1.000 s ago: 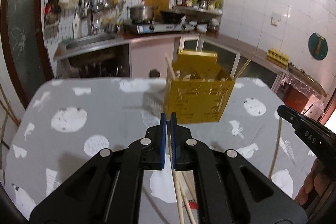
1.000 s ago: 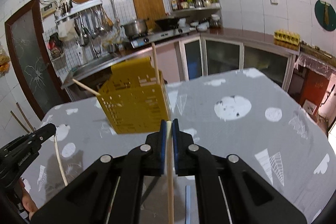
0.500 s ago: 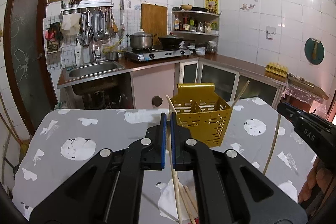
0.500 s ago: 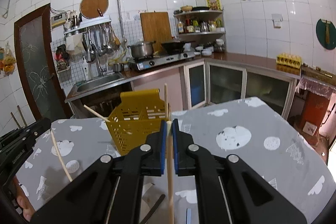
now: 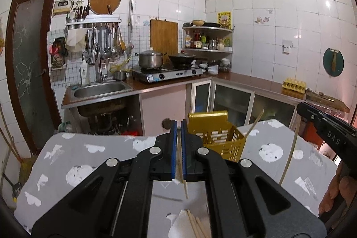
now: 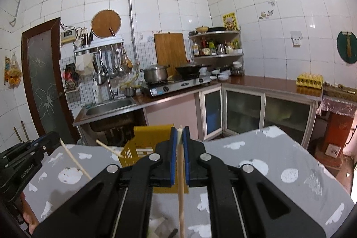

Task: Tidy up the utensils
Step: 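Lift both chopsticks over the yellow holder and open both tools to drop them, then move both open tools back down to the remaining chopsticks, then close the left tool on a chopstick while the right tool grasps a blue-handled spoon, then carry the chopstick and spoon over the yellow holder and open both tools to drop them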

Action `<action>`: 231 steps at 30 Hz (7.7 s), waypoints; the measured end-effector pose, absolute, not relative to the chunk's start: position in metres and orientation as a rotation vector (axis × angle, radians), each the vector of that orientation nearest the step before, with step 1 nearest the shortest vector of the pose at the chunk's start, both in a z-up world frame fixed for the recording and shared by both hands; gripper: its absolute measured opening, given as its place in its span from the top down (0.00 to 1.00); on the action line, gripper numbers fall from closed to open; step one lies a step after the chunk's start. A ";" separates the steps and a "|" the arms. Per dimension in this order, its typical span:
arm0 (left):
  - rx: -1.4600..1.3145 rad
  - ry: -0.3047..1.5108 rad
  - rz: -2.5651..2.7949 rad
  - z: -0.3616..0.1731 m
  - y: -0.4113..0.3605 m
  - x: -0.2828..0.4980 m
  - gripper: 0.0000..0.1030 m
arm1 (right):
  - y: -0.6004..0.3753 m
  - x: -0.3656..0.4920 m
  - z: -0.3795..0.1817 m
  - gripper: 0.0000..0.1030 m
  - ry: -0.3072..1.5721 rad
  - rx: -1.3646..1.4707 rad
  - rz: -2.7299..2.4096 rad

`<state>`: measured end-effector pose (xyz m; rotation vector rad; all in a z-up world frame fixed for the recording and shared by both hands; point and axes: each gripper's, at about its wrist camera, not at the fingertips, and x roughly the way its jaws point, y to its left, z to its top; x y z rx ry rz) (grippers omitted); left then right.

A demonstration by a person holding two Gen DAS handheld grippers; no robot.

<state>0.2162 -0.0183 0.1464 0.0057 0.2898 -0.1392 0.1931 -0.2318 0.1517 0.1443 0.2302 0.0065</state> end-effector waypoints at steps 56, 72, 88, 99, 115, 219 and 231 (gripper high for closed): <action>-0.028 0.344 -0.024 0.191 0.010 0.257 0.20 | -0.250 0.257 0.164 0.37 0.364 0.110 0.003; -0.044 0.470 -0.026 0.118 0.034 0.181 0.05 | -0.242 0.173 0.091 0.20 0.500 0.101 -0.021; -0.044 0.706 -0.045 0.011 0.011 0.208 0.05 | -0.254 0.188 -0.015 0.20 0.701 0.109 -0.106; -0.037 0.839 -0.038 -0.027 -0.008 0.231 0.05 | -0.249 0.203 -0.042 0.39 0.835 0.066 -0.116; 0.014 0.951 -0.056 -0.056 -0.031 0.245 0.26 | -0.249 0.205 -0.053 0.56 0.883 0.084 -0.092; -0.130 0.108 -0.165 0.245 -0.036 0.307 0.97 | -0.223 0.303 0.222 0.93 0.131 0.137 0.079; -0.128 0.237 -0.158 0.172 -0.046 0.384 0.97 | -0.223 0.362 0.158 0.93 0.254 0.134 0.094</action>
